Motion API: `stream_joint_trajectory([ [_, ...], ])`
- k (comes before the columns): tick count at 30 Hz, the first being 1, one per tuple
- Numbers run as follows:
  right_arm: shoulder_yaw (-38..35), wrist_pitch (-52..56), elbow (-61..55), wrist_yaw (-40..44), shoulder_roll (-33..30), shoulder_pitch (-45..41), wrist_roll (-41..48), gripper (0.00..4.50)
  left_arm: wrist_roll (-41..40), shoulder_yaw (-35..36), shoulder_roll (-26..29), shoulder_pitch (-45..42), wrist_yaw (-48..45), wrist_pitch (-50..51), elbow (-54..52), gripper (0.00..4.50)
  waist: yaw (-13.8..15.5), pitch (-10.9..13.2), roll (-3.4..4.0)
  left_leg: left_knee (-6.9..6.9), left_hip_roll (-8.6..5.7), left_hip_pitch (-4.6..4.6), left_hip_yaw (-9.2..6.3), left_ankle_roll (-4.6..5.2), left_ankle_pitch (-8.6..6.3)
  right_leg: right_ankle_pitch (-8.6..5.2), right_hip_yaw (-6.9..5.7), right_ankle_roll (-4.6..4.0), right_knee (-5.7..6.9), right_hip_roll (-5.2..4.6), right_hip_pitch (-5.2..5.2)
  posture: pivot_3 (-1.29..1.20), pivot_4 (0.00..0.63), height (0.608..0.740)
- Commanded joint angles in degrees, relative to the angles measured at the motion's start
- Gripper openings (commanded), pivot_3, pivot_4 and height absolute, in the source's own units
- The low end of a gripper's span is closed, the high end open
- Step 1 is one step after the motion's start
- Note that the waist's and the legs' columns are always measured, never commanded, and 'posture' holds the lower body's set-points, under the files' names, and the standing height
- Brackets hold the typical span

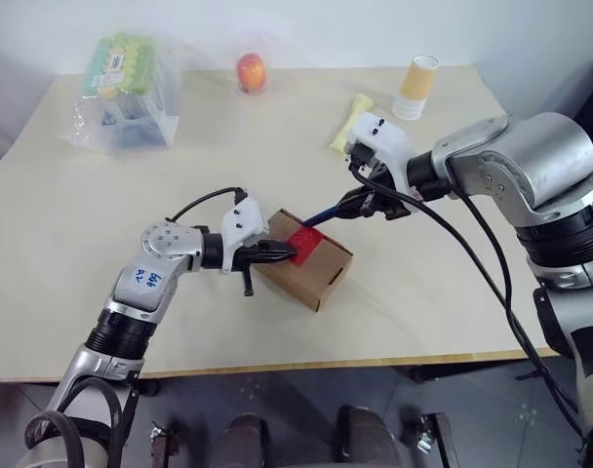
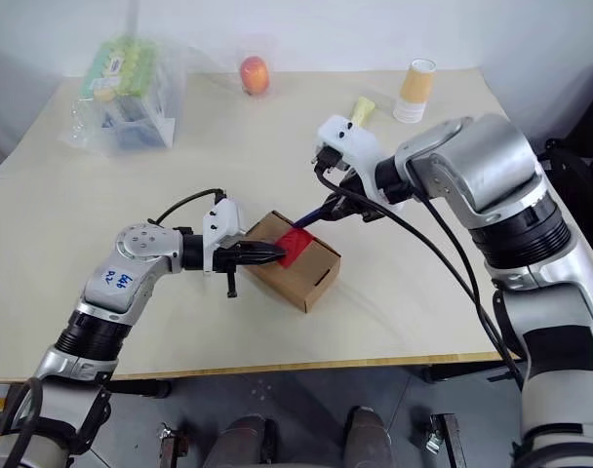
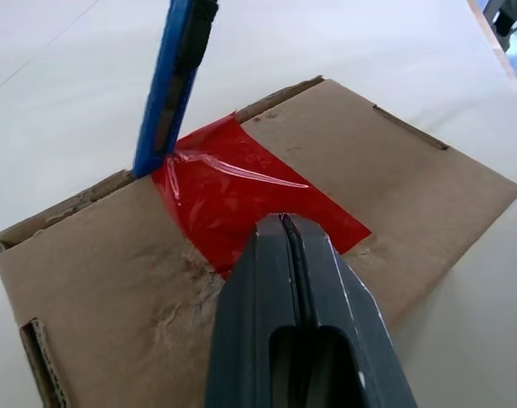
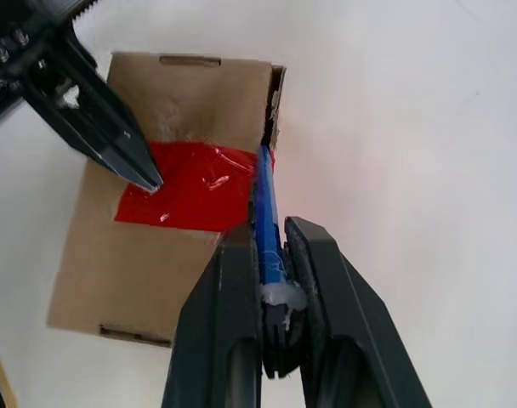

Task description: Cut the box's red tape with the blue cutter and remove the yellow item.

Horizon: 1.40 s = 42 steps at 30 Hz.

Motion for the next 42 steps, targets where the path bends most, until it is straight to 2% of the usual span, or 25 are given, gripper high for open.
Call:
stream_joint_trajectory([
  [1,2.97,1.07,-0.98,4.3,-2.32,-2.06,-0.77,0.15,2.98,-2.54,-0.01,1.66,0.68,2.01,1.67,0.0,0.0,0.0,0.0,0.0,0.0,0.0,0.0,0.0,0.0,0.0,0.0,0.0,0.0,0.0,0.0,0.0,0.15,0.74],
  [6,6.05,5.44,0.59,6.12,-3.13,-4.45,-1.34,0.15,3.04,-3.6,-1.17,2.63,1.26,2.35,1.86,0.0,0.08,-0.02,0.01,0.01,0.0,0.01,0.0,0.0,0.0,0.0,0.0,0.0,0.0,0.0,0.02,0.0,0.15,0.74],
  [11,1.05,15.32,6.72,3.0,2.74,-7.49,0.7,0.15,3.19,-4.26,-2.01,3.32,1.08,2.12,2.27,0.0,0.15,-0.08,0.0,0.02,0.0,0.06,-0.01,0.0,0.0,0.0,0.0,-0.01,0.04,-0.01,0.08,0.0,0.15,0.74],
  [18,-1.21,16.7,16.21,-3.32,6.38,-9.87,6.12,0.15,4.61,-5.82,-2.06,4.15,0.46,0.91,2.83,0.0,-0.05,-0.19,0.0,-0.05,0.0,0.27,0.0,0.0,0.0,0.0,0.0,-0.01,0.04,0.0,0.2,0.0,0.15,0.74],
  [22,0.41,16.7,15.39,-6.06,4.69,-11.27,10.19,0.15,5.16,-6.2,-2.27,4.48,0.59,1.39,2.73,0.0,-0.03,-0.19,0.0,-0.17,0.0,0.64,0.01,0.0,0.0,0.0,0.0,-0.01,-0.06,0.0,0.56,0.0,0.15,0.74],
  [32,4.14,16.7,13.29,-9.2,0.53,-14.72,18.52,0.15,7.95,-7.62,-2.39,4.8,1.69,1.61,4.64,0.0,0.16,-0.19,0.0,-0.18,0.01,0.85,0.0,-0.01,-0.02,0.0,-0.01,-0.01,-0.21,0.0,0.86,0.0,0.15,0.74],
  [36,2.38,16.7,14.88,-11.42,1.63,-15.93,17.4,0.15,8.29,-7.82,-2.67,4.89,1.75,1.19,5.03,0.0,0.16,-0.2,0.01,-0.17,0.01,0.88,0.01,0.0,-0.02,0.0,-0.01,-0.01,-0.22,0.0,0.89,0.0,0.15,0.74],
  [42,4.76,16.7,10.67,-10.77,-1.7,-13.32,20.19,0.15,8.6,-7.28,-2.82,5.09,1.61,1.2,4.81,0.0,0.82,-0.2,0.01,-0.15,0.02,0.88,0.01,0.0,-0.03,0.0,0.0,-0.01,-0.23,0.0,0.91,0.0,0.15,0.74],
])
